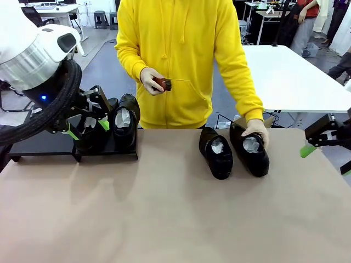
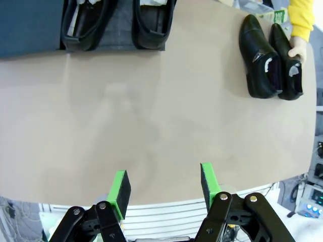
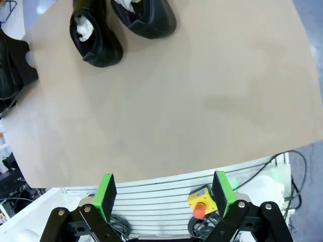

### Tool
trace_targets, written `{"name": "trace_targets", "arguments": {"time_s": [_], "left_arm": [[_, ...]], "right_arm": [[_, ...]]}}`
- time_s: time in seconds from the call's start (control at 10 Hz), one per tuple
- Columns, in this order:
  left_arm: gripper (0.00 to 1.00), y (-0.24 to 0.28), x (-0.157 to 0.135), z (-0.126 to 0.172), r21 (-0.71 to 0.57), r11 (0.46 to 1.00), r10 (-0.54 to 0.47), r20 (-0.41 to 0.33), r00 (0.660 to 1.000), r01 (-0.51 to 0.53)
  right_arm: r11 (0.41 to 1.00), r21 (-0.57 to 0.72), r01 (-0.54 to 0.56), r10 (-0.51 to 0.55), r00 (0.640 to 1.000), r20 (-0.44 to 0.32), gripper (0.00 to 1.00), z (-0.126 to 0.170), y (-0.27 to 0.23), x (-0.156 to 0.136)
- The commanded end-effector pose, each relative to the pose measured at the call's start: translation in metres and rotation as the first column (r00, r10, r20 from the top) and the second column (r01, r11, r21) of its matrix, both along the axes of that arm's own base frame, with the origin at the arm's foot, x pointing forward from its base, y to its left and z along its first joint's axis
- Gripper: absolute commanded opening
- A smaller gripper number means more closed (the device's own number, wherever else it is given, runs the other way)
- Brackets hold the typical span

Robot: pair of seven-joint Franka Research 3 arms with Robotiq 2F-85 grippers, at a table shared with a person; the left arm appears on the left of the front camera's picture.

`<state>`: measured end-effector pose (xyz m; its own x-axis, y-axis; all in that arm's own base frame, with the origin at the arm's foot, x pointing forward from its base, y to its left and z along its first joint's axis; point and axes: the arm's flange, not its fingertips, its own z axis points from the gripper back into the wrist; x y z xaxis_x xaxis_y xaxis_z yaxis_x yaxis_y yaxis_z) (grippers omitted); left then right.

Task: Organize the shoes by placing them on the stand.
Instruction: Pick up one Shoe and place it in the middle of the table.

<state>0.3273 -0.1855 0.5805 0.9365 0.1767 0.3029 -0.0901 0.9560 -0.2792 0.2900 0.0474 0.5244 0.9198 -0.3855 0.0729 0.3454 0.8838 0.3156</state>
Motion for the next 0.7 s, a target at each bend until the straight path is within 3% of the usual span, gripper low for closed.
{"name": "trace_targets", "arguments": {"time_s": [0.0,0.3,0.4,0.6], "left_arm": [[0.73,0.001,0.000,0.002,-0.008,1.000,-0.003,0.005,1.000,0.003],[0.73,0.001,0.000,0.002,-0.008,1.000,-0.003,0.005,1.000,0.003],[0.73,0.001,0.000,0.002,-0.008,1.000,-0.003,0.005,1.000,0.003],[0.73,0.001,0.000,0.002,-0.008,1.000,-0.003,0.005,1.000,0.003]], "right_arm": [[1.000,0.000,-0.012,0.012,1.000,-0.011,1.00,-0.009,0.002,0.010],[1.000,-0.004,-0.004,0.004,1.000,-0.017,1.00,-0.006,0.001,0.004],[0.996,-0.060,-0.065,0.067,0.997,0.036,1.00,0.000,0.023,0.013],[0.970,-0.166,-0.179,0.190,0.980,0.053,1.00,0.004,0.059,0.047]]}}
